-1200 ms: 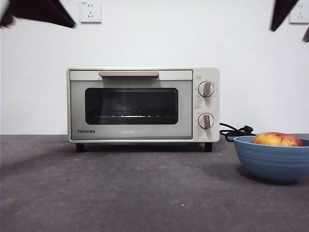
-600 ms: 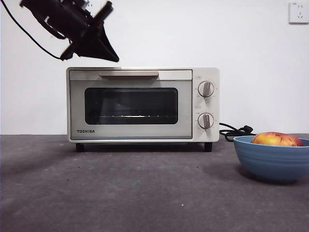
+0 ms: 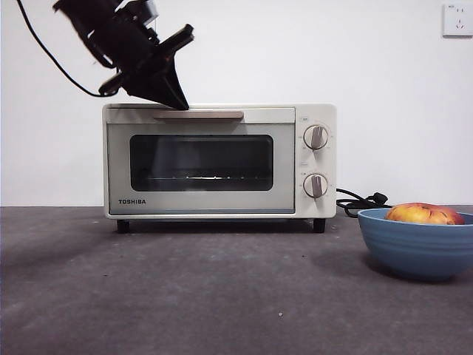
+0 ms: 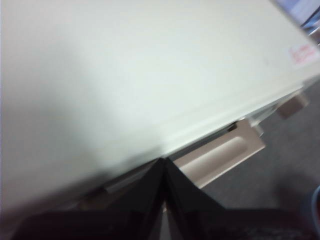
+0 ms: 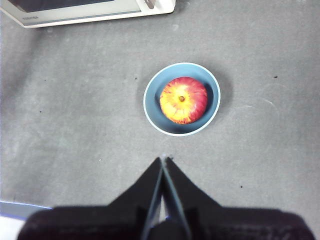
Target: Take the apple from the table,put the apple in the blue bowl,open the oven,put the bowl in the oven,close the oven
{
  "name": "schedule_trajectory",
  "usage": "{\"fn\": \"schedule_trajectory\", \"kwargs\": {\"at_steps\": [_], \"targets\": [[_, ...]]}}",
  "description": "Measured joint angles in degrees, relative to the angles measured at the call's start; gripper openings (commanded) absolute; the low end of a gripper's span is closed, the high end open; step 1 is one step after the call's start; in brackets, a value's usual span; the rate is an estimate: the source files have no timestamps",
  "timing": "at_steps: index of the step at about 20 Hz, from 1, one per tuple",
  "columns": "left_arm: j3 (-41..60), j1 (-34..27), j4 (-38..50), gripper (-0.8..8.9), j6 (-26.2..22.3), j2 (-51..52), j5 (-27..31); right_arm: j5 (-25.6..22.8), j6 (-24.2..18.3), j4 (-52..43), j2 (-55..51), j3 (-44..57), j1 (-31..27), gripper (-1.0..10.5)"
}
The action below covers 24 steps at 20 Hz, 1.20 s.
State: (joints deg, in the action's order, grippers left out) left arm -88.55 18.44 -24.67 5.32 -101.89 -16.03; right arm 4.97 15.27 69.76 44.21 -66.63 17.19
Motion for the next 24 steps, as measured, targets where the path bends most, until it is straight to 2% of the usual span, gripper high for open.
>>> {"fn": "schedule_trajectory", "kwargs": {"at_steps": [2, 6, 12, 17, 20, 24], "targets": [[0.4, 1.9, -2.4, -0.06, -2.1, 1.0, 4.3, 0.2, 0.4, 0.0, 0.0, 0.0, 0.0, -0.1], [5.8, 3.2, 0.3, -0.06, -2.1, 3.4, 5.2, 1.6, 0.6, 0.0, -0.2, 0.0, 0.0, -0.1], [23.6, 3.9, 12.2, -0.08, 4.3, 11.8, 2.4, 2.4, 0.6, 0.0, -0.2, 0.0, 0.0, -0.1], [27.9, 3.9, 5.3, -0.08, 6.5, 11.5, -1.7, 2.5, 0.6, -0.4, -0.2, 0.0, 0.0, -0.1], [29.4, 3.8, 2.5, -0.08, 7.4, 9.1, 0.2, 2.5, 0.6, -0.5, -0.2, 0.0, 0.0, -0.1], [30.6, 3.8, 3.8, -0.08, 7.8, 9.5, 0.4, 2.5, 0.6, -1.0, -0.2, 0.0, 0.0, -0.1]]}}
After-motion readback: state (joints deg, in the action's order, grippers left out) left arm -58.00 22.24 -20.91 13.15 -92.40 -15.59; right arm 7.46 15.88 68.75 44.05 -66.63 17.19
